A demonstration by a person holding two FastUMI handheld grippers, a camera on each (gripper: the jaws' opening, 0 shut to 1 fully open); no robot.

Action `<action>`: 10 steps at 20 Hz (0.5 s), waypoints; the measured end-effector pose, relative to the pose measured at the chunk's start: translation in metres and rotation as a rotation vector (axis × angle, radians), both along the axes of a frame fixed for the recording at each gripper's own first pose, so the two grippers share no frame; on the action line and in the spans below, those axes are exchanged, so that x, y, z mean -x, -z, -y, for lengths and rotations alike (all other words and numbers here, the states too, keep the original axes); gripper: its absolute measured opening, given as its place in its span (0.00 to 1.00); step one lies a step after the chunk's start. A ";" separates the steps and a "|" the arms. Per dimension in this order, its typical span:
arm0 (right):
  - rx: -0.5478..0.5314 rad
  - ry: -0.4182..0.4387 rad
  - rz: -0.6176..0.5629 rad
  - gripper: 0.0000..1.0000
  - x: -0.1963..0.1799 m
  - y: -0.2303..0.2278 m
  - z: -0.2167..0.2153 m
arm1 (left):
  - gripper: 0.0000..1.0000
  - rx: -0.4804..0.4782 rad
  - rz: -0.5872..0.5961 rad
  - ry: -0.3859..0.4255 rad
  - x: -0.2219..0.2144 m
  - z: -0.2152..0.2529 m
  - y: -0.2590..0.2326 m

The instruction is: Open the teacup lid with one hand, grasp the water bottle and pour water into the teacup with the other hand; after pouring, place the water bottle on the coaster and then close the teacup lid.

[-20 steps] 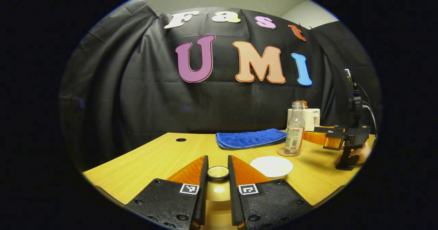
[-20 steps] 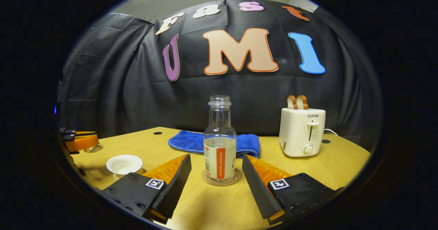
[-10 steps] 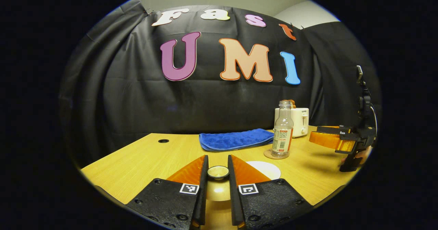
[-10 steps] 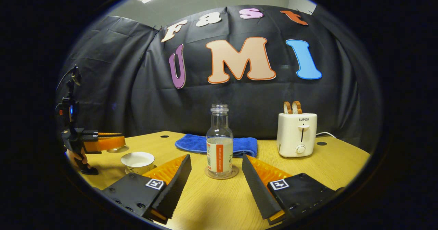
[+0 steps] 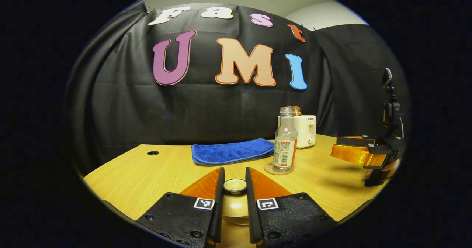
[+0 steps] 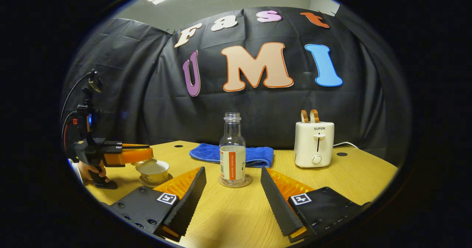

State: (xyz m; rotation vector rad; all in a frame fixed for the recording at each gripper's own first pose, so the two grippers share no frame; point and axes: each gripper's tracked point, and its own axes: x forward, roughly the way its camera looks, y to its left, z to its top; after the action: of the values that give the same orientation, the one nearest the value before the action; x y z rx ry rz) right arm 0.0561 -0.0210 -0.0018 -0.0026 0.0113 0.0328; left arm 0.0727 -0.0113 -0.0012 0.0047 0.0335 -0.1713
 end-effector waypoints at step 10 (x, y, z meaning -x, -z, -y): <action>0.000 -0.004 0.001 0.92 0.000 0.000 -0.001 | 0.27 -0.030 -0.088 0.088 -0.010 0.020 0.014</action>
State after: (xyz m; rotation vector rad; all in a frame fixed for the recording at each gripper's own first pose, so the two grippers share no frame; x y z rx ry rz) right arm 0.0560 -0.0198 -0.0019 -0.0023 0.0100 0.0371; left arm 0.0824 -0.0311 -0.0152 0.0285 0.1241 -0.2591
